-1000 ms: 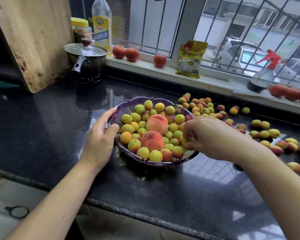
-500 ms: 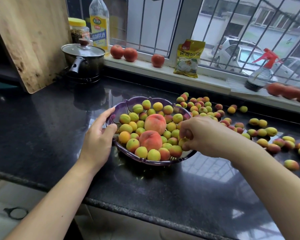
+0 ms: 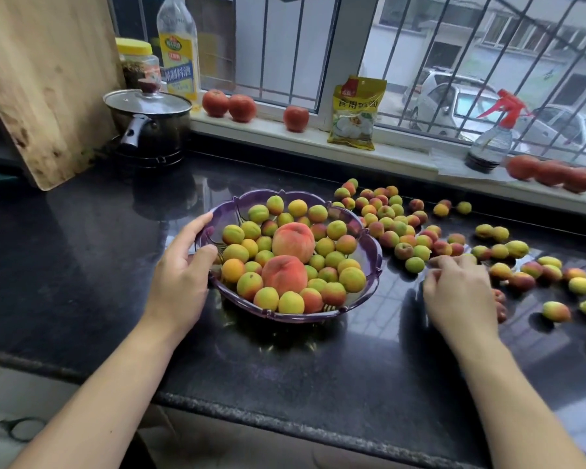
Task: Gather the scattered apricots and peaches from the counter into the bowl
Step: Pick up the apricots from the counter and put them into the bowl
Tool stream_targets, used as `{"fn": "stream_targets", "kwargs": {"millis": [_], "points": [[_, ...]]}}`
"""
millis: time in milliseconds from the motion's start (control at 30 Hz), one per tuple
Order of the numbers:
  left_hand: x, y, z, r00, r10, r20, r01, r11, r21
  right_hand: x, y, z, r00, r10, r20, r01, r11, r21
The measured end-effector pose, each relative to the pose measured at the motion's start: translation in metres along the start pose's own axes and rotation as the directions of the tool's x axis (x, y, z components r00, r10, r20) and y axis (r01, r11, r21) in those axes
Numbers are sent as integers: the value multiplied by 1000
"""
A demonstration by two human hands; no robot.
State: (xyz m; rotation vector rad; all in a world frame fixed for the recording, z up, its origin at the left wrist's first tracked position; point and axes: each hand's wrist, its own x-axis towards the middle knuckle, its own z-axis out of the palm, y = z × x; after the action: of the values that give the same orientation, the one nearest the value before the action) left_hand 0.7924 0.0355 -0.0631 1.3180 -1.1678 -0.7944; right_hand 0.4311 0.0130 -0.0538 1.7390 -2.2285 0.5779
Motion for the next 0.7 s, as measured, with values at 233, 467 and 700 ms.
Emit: {"fn": "stream_targets", "kwargs": {"millis": [233, 467, 700], "points": [[2, -2, 2, 1000, 17, -6, -17, 1000, -5, 2, 2, 7, 992, 45, 114, -39, 998, -51], [1, -2, 1, 1000, 29, -10, -29, 1000, 5, -2, -6, -3, 999, 35, -20, -30, 978, 207], [1, -1, 2, 1000, 20, 3, -20, 1000, -13, -16, -17, -13, 989, 12, 145, -131, 507, 852]]}}
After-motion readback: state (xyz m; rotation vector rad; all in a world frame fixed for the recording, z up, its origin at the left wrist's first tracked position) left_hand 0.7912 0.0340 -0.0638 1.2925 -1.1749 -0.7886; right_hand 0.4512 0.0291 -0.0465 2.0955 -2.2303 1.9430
